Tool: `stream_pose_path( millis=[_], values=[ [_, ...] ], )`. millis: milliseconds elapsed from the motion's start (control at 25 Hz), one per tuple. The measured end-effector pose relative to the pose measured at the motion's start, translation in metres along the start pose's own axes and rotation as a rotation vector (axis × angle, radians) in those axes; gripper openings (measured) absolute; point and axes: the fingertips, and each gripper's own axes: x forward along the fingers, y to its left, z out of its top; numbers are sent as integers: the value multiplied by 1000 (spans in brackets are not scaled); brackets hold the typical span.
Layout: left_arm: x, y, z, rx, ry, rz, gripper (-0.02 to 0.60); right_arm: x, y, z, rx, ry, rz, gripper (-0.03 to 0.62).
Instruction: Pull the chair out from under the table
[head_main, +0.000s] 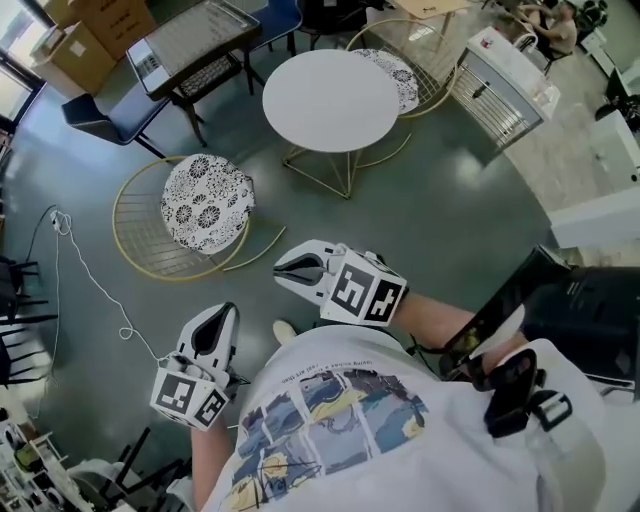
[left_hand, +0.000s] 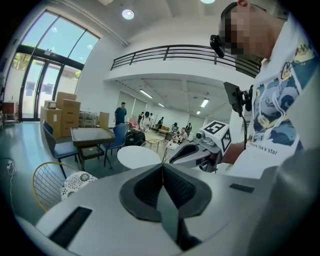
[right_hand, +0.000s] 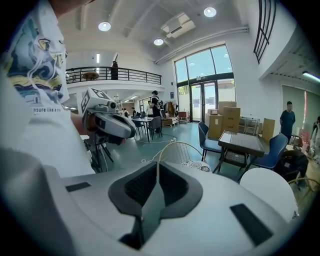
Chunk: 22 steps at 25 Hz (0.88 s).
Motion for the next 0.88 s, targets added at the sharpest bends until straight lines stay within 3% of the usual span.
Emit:
stream_pose_path(
  millis=[480,880],
  values=[
    [-8,2,-14,0,19,2,12,5,15,2,-27,25,-7,18],
    [14,3,-20,-27,49,34,12,-19,-4,-17,-22,30,-20,17]
  ],
)
